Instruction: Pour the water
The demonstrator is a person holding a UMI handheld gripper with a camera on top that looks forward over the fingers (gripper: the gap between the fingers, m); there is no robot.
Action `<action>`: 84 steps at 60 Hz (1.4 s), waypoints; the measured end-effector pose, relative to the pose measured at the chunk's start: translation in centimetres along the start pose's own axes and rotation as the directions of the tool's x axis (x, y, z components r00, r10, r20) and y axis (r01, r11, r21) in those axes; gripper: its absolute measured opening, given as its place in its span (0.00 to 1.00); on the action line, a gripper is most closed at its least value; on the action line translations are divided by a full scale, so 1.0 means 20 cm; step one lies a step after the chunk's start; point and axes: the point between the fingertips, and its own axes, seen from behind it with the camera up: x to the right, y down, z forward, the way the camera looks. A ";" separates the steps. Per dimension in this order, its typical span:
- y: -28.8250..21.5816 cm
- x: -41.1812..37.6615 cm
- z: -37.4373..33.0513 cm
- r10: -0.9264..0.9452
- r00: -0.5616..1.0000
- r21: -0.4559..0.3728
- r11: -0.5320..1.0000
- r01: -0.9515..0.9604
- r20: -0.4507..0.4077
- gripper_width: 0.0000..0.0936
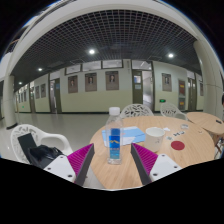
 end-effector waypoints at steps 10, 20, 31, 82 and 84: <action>0.01 0.09 0.36 -0.042 0.999 -0.008 0.999 0.042 -0.004 0.84; 0.06 0.10 0.66 -0.069 0.997 -0.035 0.997 0.068 -0.018 0.78; 0.09 0.14 0.72 -0.046 0.998 -0.004 0.999 0.046 -0.045 0.44; -0.49 0.24 0.70 0.949 -0.187 -0.199 -0.138 -0.970 0.255 0.36; -0.48 0.23 0.68 0.942 -0.237 -0.221 -0.185 -0.958 0.239 0.36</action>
